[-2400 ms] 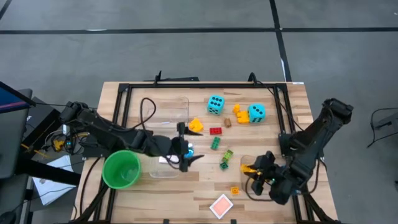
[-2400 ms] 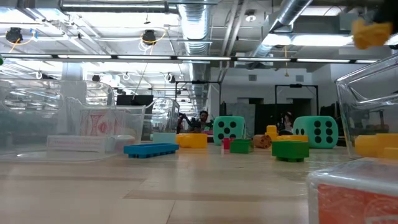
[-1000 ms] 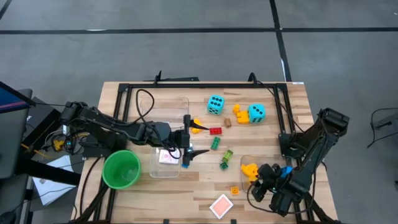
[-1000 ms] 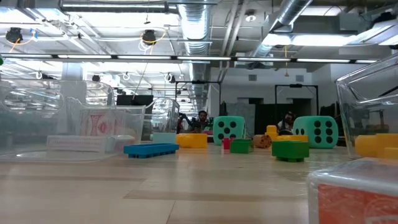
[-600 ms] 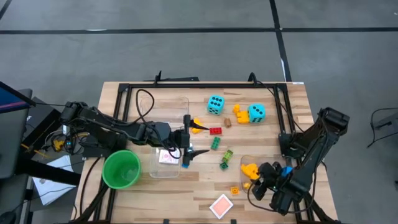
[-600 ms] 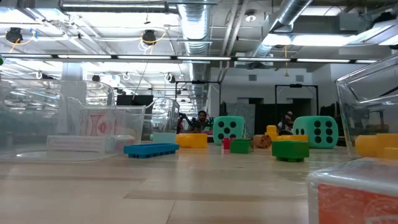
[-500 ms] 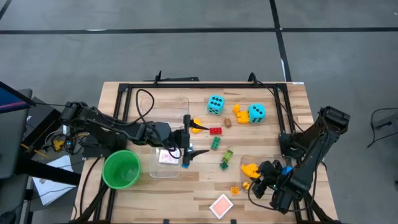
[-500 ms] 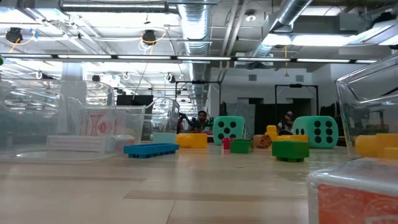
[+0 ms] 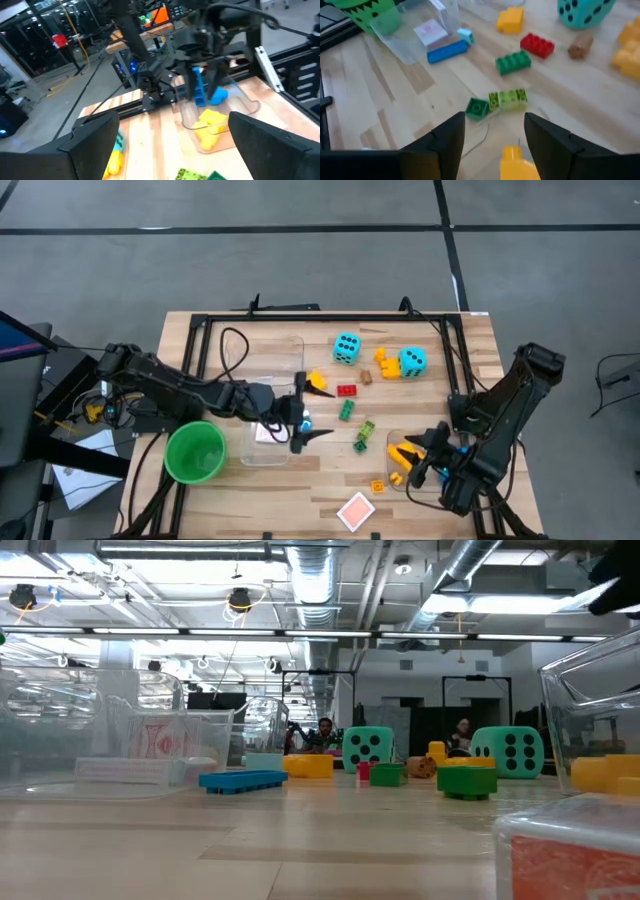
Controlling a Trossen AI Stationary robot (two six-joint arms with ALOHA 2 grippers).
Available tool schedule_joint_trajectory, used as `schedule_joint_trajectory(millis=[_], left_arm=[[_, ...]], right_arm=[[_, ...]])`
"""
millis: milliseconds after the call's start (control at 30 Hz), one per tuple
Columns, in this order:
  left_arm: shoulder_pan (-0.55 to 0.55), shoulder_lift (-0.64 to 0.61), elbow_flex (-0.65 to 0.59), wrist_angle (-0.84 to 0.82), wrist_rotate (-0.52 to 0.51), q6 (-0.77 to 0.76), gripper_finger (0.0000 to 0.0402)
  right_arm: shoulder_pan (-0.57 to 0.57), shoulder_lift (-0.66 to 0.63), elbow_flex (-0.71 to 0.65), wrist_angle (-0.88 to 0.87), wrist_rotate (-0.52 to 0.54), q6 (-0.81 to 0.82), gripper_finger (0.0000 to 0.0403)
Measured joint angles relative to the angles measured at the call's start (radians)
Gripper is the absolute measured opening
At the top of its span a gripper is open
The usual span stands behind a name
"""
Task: Pick & Place Toys
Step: Put the green game piece into the bottom right transparent bin
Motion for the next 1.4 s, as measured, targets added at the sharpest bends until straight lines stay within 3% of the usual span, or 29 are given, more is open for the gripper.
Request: schedule_joint_trajectory(millis=[533, 867, 1167, 1400], left_arm=[[-0.126, 0.000, 0.000, -0.095, 0.000, -0.134, 0.0369], [-0.180, 0.000, 0.000, -0.136, -0.001, -0.294, 0.0369], [-0.230, 0.000, 0.000, -0.175, -0.056, -0.370, 0.0369], [-0.253, 0.000, 0.000, -0.184, -0.087, -0.392, 0.0369]], right_arm=[[-0.211, -0.011, 0.035, 0.013, 0.012, -0.384, 0.0209], [-0.349, -0.011, 0.076, 0.205, -0.003, -0.759, 0.0211], [-0.518, -0.008, 0.063, 0.251, -0.025, -0.759, 0.0211], [-0.634, -0.008, -0.024, 0.403, -0.124, -0.806, 0.0211]])
